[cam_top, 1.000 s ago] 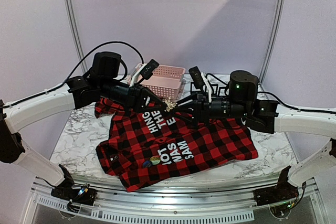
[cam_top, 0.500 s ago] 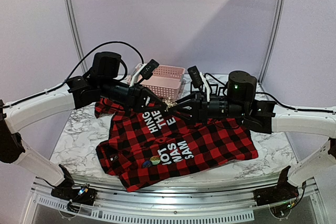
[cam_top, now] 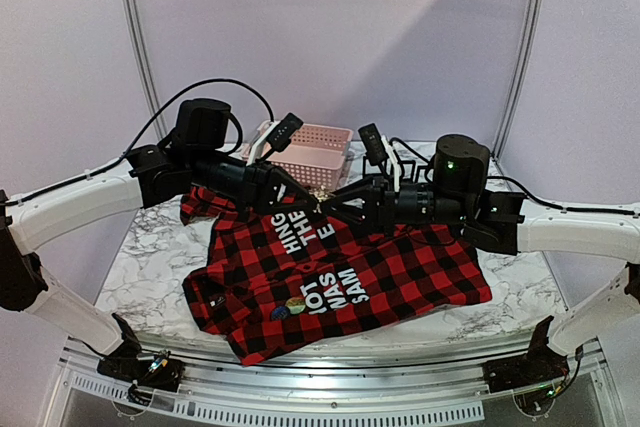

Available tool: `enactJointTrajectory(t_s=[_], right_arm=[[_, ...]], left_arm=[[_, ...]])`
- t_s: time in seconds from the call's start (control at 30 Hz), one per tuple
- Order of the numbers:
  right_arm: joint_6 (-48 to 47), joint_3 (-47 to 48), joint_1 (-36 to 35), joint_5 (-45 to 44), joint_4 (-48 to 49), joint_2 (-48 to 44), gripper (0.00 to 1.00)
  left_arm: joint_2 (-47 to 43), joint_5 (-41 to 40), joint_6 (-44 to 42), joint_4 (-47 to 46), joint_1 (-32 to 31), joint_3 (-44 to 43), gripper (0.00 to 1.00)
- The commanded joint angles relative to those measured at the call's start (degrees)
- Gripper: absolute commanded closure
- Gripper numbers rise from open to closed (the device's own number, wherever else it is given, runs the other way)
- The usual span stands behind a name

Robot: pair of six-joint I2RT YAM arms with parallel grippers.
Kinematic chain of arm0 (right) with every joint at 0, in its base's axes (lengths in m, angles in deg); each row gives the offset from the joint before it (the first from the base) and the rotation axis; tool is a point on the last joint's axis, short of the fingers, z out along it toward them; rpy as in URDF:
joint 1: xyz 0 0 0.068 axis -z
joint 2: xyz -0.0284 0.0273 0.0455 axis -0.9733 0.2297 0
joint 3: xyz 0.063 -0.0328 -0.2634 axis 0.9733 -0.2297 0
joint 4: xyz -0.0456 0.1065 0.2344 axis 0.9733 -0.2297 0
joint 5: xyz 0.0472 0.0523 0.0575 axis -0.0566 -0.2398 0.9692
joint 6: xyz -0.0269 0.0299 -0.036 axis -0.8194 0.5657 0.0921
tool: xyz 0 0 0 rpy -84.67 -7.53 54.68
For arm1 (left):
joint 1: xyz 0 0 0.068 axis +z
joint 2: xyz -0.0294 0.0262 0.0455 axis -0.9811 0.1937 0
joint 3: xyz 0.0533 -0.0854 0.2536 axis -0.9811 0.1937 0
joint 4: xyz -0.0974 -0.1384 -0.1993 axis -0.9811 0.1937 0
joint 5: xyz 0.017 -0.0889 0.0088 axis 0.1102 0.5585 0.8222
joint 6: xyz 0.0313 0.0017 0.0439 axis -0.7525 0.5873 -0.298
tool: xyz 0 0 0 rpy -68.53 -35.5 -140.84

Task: Remove the brooch from the garment
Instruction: Close the brooch at the center of the board.

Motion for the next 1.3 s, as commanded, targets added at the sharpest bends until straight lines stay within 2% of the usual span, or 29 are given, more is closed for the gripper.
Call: enactJointTrajectory(t_s=[0.0,0.5,1.27], right_arm=[[0.9,-0.2,-0.2,-2.3,0.8,0.6,0.69],[2.7,-0.6,-0.2,-7.7,0.2,0.3,0.71],[4.3,1.8,-0.2,-10.7,-3.6,2.7,0.75]], left_arm=[[-0.4,0.7,-0.7,0.5,0.5,-1.1,1.00],[-0.5,0.6,-0.9,0.7,0.4,-1.1,1.00],[-0.7,0.6,-1.2,0.8,0.2,-1.1,1.00]])
